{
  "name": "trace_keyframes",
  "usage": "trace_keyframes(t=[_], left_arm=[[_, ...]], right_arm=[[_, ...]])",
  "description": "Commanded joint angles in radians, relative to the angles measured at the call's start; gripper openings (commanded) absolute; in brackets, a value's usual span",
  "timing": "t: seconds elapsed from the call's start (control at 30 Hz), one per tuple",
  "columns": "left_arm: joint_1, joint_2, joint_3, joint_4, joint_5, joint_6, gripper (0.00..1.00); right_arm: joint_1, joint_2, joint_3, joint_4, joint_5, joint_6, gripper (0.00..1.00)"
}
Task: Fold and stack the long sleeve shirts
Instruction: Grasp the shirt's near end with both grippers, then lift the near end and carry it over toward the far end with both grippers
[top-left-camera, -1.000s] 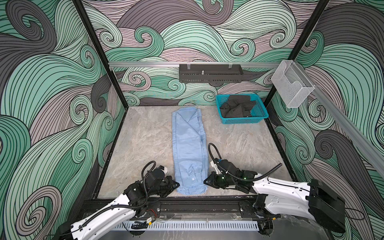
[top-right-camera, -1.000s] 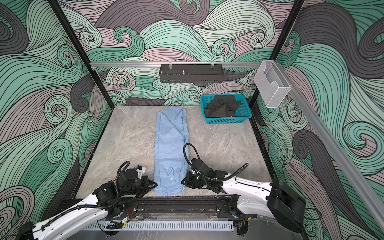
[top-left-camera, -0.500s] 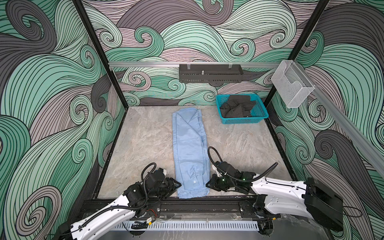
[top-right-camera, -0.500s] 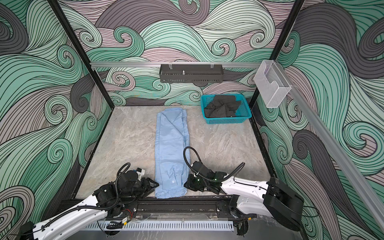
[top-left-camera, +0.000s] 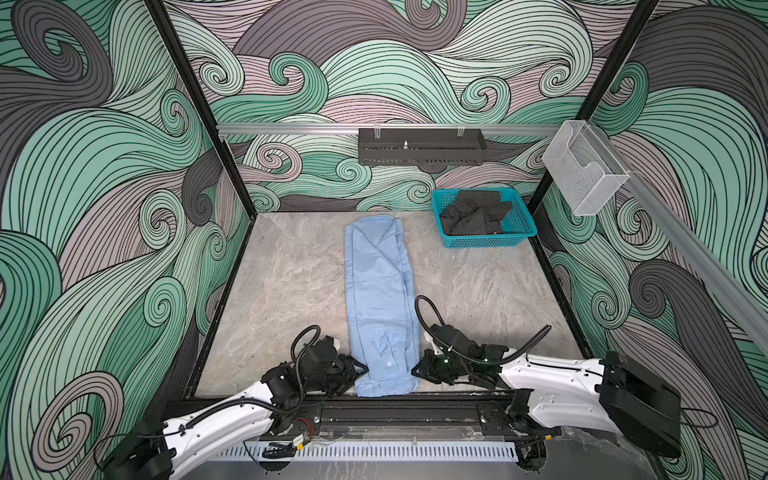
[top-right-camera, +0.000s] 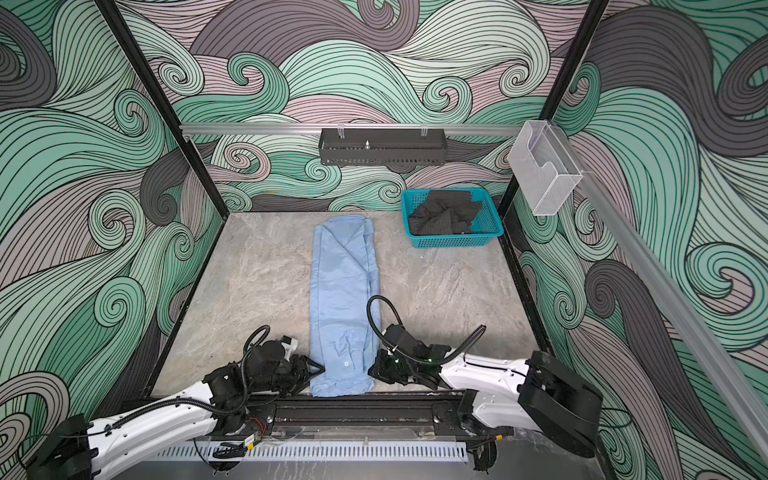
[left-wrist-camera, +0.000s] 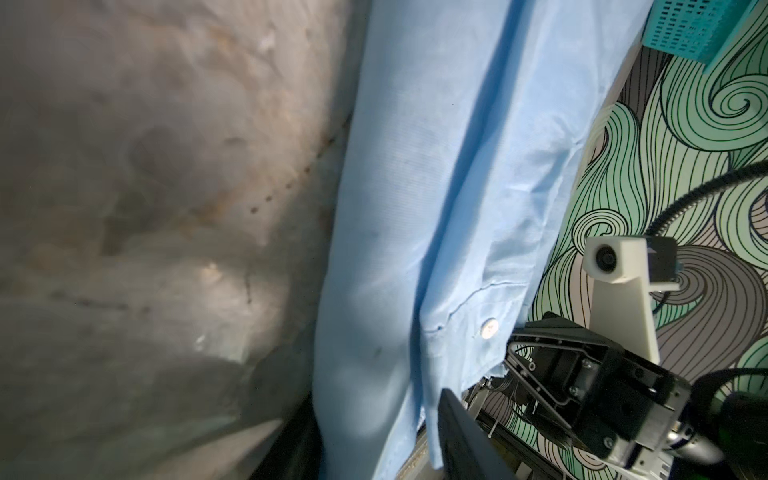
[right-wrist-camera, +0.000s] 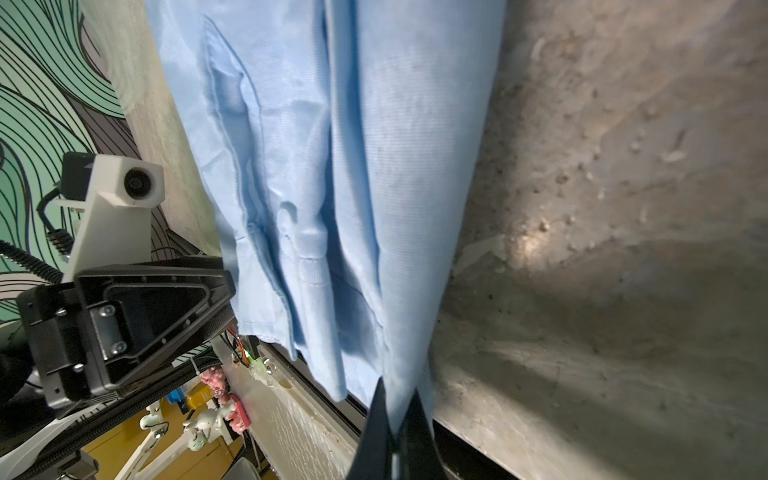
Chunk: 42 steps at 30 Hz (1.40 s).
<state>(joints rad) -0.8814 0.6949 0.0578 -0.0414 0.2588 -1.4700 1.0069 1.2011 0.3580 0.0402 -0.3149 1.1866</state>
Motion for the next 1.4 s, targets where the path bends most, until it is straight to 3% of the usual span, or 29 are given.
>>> trace_keyframes(t=[0.0, 0.13, 0.17, 0.43, 0.6, 0.8, 0.97, 1.07, 1.23, 1.37], left_arm=[[-0.022, 0.039, -0.050, -0.061, -0.004, -0.017, 0.37], [-0.027, 0.002, -0.019, -0.124, -0.009, 0.000, 0.04], [-0.028, -0.015, -0.007, -0.146, -0.006, 0.002, 0.00], [-0.065, -0.316, 0.073, -0.488, 0.005, -0.013, 0.00], [-0.125, -0.432, 0.096, -0.584, -0.015, -0.075, 0.00], [-0.188, -0.366, 0.178, -0.551, -0.044, -0.096, 0.00], [-0.187, -0.230, 0.172, -0.290, -0.088, -0.112, 0.00], [-0.184, -0.135, 0.203, -0.224, -0.132, -0.095, 0.00], [-0.093, -0.102, 0.256, -0.218, -0.088, -0.051, 0.00], [0.095, -0.113, 0.333, -0.282, 0.048, 0.024, 0.00]], right_arm=[[0.007, 0.007, -0.005, 0.030, -0.004, 0.010, 0.04], [0.007, 0.006, 0.002, 0.026, -0.014, 0.010, 0.02], [0.007, -0.001, 0.002, 0.020, -0.018, 0.012, 0.02], [0.043, -0.193, 0.027, -0.191, -0.008, 0.061, 0.00], [0.062, -0.250, 0.056, -0.351, -0.041, 0.075, 0.00], [0.111, -0.279, 0.061, -0.384, -0.075, 0.144, 0.00], [0.090, -0.244, 0.124, -0.353, -0.057, 0.132, 0.01], [0.062, -0.184, 0.158, -0.293, -0.075, 0.128, 0.01], [-0.021, -0.133, 0.216, -0.257, -0.111, 0.117, 0.00], [-0.108, -0.101, 0.304, -0.314, -0.171, 0.064, 0.01]])
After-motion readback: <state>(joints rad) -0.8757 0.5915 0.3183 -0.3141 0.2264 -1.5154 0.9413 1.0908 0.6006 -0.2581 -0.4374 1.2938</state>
